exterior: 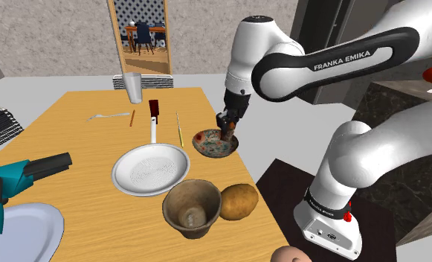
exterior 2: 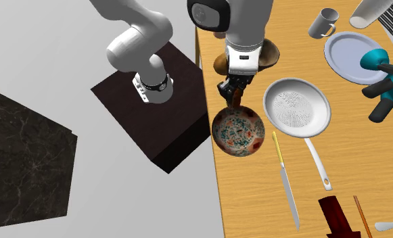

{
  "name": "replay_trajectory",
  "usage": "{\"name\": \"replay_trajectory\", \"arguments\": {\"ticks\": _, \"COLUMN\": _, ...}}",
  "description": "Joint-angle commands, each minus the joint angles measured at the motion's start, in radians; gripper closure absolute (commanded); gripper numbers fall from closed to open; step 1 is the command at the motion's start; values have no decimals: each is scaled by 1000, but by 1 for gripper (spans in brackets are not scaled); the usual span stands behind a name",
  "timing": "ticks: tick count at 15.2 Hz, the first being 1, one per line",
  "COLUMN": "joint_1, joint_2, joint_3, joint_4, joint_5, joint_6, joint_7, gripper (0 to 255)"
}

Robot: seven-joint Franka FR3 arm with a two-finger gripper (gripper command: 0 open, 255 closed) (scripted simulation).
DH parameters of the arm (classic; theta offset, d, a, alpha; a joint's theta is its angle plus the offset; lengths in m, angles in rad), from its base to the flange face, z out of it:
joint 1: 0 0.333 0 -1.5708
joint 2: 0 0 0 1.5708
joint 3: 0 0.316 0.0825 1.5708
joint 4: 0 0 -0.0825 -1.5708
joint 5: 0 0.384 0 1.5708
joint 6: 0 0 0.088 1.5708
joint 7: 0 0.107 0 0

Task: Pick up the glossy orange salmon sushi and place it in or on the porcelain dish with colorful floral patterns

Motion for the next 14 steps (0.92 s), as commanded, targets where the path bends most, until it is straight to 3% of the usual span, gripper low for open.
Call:
{"name": "replay_trajectory", "arguments": {"ticks": 1, "joint_1": -32, "joint_2": 71, "joint_3": -18, "joint_4": 41, "joint_5": -24, "joint_6": 33, "joint_7": -26, "gripper": 255}}
{"name": "replay_trajectory", "arguments": {"ticks": 5, "joint_1": -84, "joint_2": 207, "joint_3": -47, "joint_4": 139, "joint_5": -64, "joint_6": 75, "joint_7": -65, "gripper": 255}}
{"name": "replay_trajectory", "arguments": {"ticks": 14, "joint_1": -92, "joint_2": 263, "joint_3": -30, "joint_4": 56, "joint_5": -77, "joint_6": 212, "joint_7": -40, "gripper": 255}}
